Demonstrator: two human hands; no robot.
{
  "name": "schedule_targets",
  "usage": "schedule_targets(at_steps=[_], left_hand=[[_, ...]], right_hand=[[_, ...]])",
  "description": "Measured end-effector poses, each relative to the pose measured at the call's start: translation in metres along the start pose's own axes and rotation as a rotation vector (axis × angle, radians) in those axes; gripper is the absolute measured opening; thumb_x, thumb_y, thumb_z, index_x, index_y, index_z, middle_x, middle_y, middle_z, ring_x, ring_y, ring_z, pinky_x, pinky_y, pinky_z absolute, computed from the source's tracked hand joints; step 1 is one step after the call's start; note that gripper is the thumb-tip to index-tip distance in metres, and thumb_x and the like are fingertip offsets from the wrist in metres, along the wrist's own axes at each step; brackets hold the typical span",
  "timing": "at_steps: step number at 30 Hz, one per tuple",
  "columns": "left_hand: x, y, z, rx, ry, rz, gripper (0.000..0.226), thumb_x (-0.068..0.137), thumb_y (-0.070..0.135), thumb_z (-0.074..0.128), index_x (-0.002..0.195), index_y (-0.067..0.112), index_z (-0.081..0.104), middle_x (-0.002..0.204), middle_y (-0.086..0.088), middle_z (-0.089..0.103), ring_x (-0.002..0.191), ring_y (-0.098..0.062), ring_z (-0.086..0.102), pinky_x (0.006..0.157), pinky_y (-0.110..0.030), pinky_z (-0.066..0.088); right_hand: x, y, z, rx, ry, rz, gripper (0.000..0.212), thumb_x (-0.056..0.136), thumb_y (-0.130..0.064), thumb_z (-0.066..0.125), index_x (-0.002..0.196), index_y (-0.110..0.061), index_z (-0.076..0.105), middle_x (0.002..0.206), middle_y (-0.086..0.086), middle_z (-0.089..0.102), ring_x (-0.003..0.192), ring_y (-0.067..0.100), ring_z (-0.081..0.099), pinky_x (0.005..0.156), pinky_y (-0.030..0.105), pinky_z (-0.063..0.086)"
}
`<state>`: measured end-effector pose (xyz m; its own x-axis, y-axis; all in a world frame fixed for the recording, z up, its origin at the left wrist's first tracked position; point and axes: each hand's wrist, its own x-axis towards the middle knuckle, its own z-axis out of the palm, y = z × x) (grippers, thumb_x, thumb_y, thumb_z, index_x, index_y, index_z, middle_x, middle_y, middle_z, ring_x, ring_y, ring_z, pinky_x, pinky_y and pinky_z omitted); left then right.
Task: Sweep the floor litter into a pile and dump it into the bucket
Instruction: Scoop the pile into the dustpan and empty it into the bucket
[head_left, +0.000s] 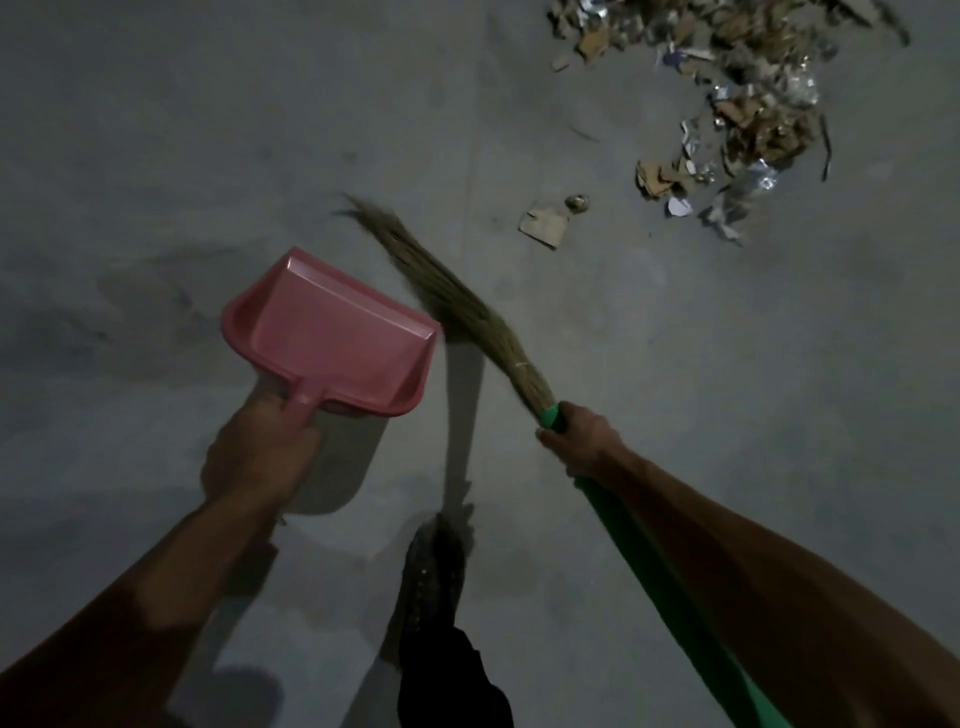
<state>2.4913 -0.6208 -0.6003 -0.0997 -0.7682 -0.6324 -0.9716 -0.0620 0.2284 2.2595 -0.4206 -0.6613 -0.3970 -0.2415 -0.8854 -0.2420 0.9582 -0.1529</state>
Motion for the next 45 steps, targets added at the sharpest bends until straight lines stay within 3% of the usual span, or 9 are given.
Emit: schedule_targets(at_steps=[4,12,15,17,21,27,36,40,45], left_hand=[[0.011,0.024,0.014,-0.011,-0.012,0.033,0.039,0.090,0.050,0.057,0.111,0.017,0.058,0.109,-0.019,0.064,0.095,-0.039,0.061,0.078,-0.039,0.046],[0.022,0.073,0.011,-0.030,-0.002,0.058,0.034,0.080,0.046,0.060,0.092,0.014,0.060,0.092,-0.016,0.068,0.085,-0.037,0.064,0.076,-0.040,0.051],[0.019,0.098,0.002,-0.033,-0.009,0.090,0.021,0.083,0.035,0.061,0.089,0.015,0.057,0.095,-0.016,0.065,0.090,-0.039,0.062,0.078,-0.039,0.049],[0.021,0.116,-0.002,-0.037,-0.014,0.115,0.015,0.083,0.029,0.062,0.089,0.016,0.057,0.094,-0.015,0.062,0.091,-0.039,0.061,0.079,-0.039,0.048],[0.035,0.154,-0.003,-0.010,-0.044,0.158,0.015,0.082,0.024,0.063,0.091,0.015,0.055,0.090,-0.011,0.059,0.083,-0.034,0.057,0.071,-0.035,0.041],[0.080,0.219,0.013,0.018,-0.072,0.205,0.019,0.081,0.030,0.063,0.091,0.015,0.056,0.089,-0.012,0.063,0.082,-0.035,0.060,0.069,-0.036,0.044],[0.134,0.311,0.029,0.108,-0.107,0.261,0.019,0.083,0.032,0.059,0.095,0.016,0.057,0.095,-0.014,0.064,0.086,-0.036,0.061,0.073,-0.038,0.047],[0.135,0.344,0.025,0.121,-0.127,0.271,0.018,0.084,0.030,0.060,0.095,0.017,0.057,0.093,-0.013,0.063,0.085,-0.035,0.061,0.074,-0.038,0.048],[0.132,0.375,0.018,0.132,-0.152,0.288,0.019,0.083,0.028,0.064,0.096,0.017,0.057,0.088,-0.009,0.061,0.079,-0.032,0.058,0.067,-0.034,0.043]], right_hand=[[0.037,0.015,-0.057,0.051,0.129,0.109,0.037,0.096,-0.030,0.059,0.125,-0.006,0.054,0.097,0.015,0.063,0.062,0.023,0.064,0.049,0.031,0.054],[0.042,0.003,-0.100,0.029,0.359,0.026,0.038,0.097,-0.035,0.053,0.126,-0.012,0.047,0.113,0.015,0.061,0.085,0.032,0.067,0.073,0.043,0.060],[0.019,0.005,-0.079,-0.020,0.313,-0.037,0.038,0.097,-0.038,0.053,0.125,-0.013,0.046,0.112,0.017,0.063,0.089,0.036,0.066,0.077,0.046,0.058],[0.007,0.010,-0.067,-0.080,0.246,-0.047,0.041,0.097,-0.040,0.053,0.128,-0.015,0.044,0.114,0.016,0.062,0.092,0.034,0.065,0.075,0.040,0.056],[0.004,0.032,-0.078,-0.102,0.148,0.047,0.036,0.096,-0.040,0.054,0.124,-0.018,0.046,0.111,0.011,0.063,0.082,0.027,0.066,0.069,0.037,0.058],[0.059,0.068,-0.168,-0.068,0.232,0.218,0.033,0.095,-0.035,0.056,0.121,-0.014,0.051,0.114,0.015,0.062,0.092,0.032,0.066,0.082,0.043,0.058],[0.139,0.043,-0.313,-0.085,0.437,0.213,0.034,0.093,-0.036,0.059,0.118,-0.016,0.050,0.104,0.013,0.061,0.086,0.029,0.063,0.076,0.039,0.055],[0.117,0.025,-0.312,-0.054,0.444,0.155,0.036,0.095,-0.037,0.057,0.122,-0.016,0.047,0.109,0.014,0.061,0.084,0.030,0.055,0.068,0.030,0.039],[0.086,0.040,-0.274,-0.154,0.247,0.160,0.040,0.096,-0.040,0.052,0.130,-0.020,0.042,0.108,0.013,0.063,0.083,0.029,0.062,0.067,0.033,0.050]])
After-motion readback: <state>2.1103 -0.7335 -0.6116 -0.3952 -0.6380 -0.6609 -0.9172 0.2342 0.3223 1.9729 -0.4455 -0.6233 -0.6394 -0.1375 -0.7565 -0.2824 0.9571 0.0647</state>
